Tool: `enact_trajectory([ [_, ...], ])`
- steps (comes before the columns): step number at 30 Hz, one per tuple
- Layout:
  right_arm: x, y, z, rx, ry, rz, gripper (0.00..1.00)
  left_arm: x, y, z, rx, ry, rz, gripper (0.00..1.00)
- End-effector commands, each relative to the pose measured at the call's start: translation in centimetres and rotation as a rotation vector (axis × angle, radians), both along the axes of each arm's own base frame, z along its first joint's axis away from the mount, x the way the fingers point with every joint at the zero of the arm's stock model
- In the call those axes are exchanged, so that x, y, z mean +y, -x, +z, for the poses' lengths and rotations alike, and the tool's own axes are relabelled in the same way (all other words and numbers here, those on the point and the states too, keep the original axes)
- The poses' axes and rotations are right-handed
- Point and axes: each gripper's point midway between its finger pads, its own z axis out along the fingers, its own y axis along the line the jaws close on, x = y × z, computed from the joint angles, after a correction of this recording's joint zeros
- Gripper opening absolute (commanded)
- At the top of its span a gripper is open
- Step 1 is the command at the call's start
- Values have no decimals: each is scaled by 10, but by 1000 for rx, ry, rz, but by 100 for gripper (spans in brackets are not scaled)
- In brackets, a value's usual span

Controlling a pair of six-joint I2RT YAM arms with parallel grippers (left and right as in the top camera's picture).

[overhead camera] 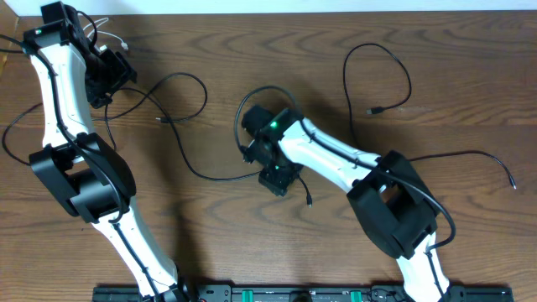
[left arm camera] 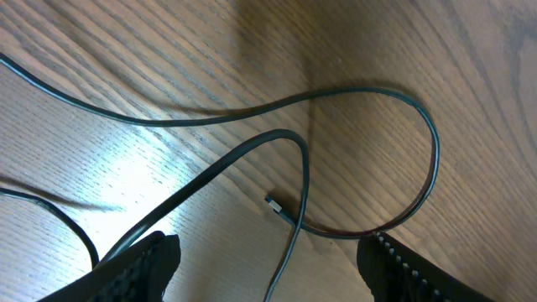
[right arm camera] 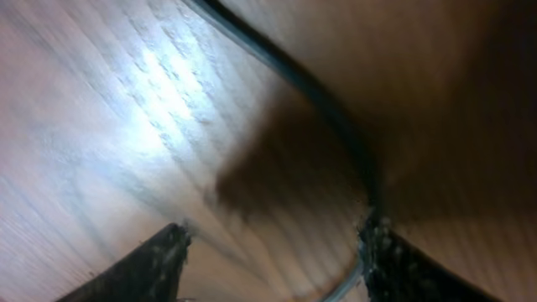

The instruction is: Untangle cables

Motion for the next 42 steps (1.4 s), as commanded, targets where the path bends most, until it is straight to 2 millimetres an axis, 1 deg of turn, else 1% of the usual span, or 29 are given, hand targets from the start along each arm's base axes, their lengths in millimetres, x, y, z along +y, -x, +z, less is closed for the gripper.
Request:
enact_trajectory([
  [1,-5,8,-12,-17,44,39,55,-1,3,-9,27,15,13,75],
  [3,-11,2,-17,-62,80,41,57,-1,3,-9,28,14,13,76],
  [6,-19,-15,-18,-158,135,8,60,-1,3,-9,27,14,13,77],
  [9,-17,-21,-16,-181,130,9,55,-1,3,-9,27,14,13,77],
  [10,-16,-22,-16,-182,128,10,51,-1,3,-9,27,14,13,77],
  [12,-15,-20,-12,-175,126,15,51,-1,3,-9,27,14,13,78],
  [15,-7,-19,0,-184,116,27,62,-1,3,-9,27,14,13,78],
  [17,-3,-28,10,-229,111,13,70,-1,3,-9,27,14,13,78],
  [20,2,-43,23,-290,102,-17,72,-2,3,-9,30,15,12,78],
  [22,4,-48,28,-302,93,-24,78,-3,4,-9,36,17,11,78],
  [23,3,-50,28,-302,93,-28,80,-3,5,-9,38,18,10,78],
  [26,-6,-49,23,-276,107,-6,78,-4,5,-9,38,18,9,78],
  [29,-14,-38,13,-197,90,40,72,-4,5,-9,38,18,10,78],
  [31,-17,-32,6,-159,80,36,71,-4,5,-9,38,18,9,78],
  [33,-21,-30,1,-150,87,32,72,-4,5,-9,38,18,9,78],
  [36,-24,-32,-3,-154,86,24,70,-4,5,-9,38,18,10,78],
  [39,-25,-31,-6,-152,88,19,64,-4,5,-9,38,18,9,78],
  [40,-26,-30,-7,-152,88,19,61,-4,5,-9,39,19,9,78],
  [42,-27,-29,-10,-149,91,20,50,-4,6,-9,41,20,9,78],
])
